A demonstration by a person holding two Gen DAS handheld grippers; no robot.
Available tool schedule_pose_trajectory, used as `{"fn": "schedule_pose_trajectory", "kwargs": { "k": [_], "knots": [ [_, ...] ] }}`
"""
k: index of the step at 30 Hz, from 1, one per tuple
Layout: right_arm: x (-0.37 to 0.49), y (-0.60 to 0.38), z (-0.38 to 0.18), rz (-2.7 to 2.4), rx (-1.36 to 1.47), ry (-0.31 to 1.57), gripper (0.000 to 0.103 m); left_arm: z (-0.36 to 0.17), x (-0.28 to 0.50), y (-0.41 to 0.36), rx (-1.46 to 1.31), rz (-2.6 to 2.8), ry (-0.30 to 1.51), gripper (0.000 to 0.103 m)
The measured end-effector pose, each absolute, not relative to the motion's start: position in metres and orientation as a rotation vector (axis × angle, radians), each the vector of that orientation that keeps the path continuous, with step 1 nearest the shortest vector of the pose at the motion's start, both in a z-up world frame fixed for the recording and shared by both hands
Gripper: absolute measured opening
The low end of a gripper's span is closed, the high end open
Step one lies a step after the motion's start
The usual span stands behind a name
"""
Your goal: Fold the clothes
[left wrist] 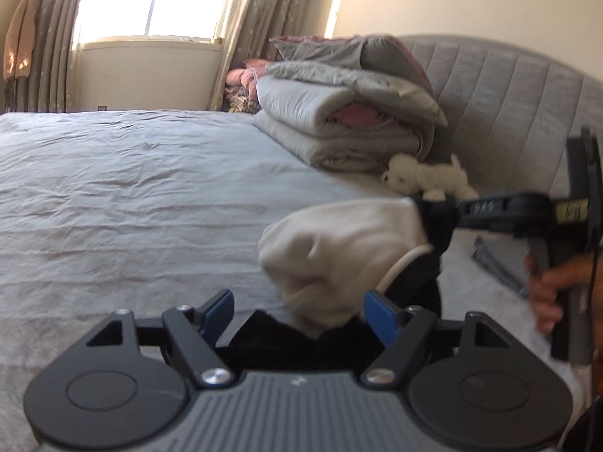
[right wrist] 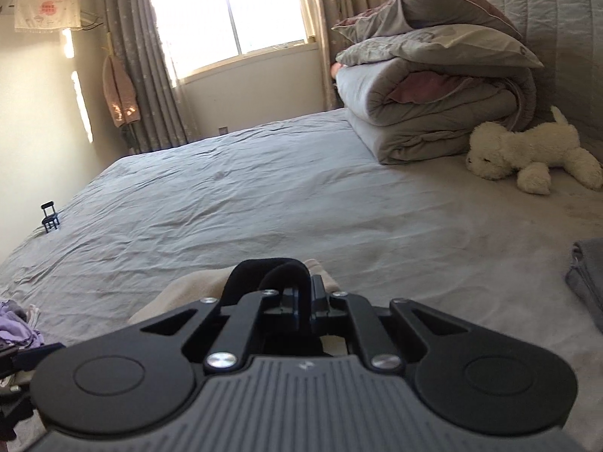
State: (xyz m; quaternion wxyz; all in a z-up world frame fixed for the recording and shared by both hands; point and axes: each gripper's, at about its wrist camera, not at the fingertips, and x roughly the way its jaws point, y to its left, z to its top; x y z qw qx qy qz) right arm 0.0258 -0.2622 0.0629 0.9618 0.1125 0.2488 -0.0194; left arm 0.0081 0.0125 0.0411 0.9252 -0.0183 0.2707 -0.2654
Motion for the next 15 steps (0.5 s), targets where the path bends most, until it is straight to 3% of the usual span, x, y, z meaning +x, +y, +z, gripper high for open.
{"fn": "schedule_pose_trajectory", "kwargs": {
  "k": [15],
  "knots": [
    [0.027,-0.333,0.033,-0.309,0.258,0.626,0.006,-0.001,0.048,-0.022,0.018,-0.476,0.694,0.075]
  ]
}}
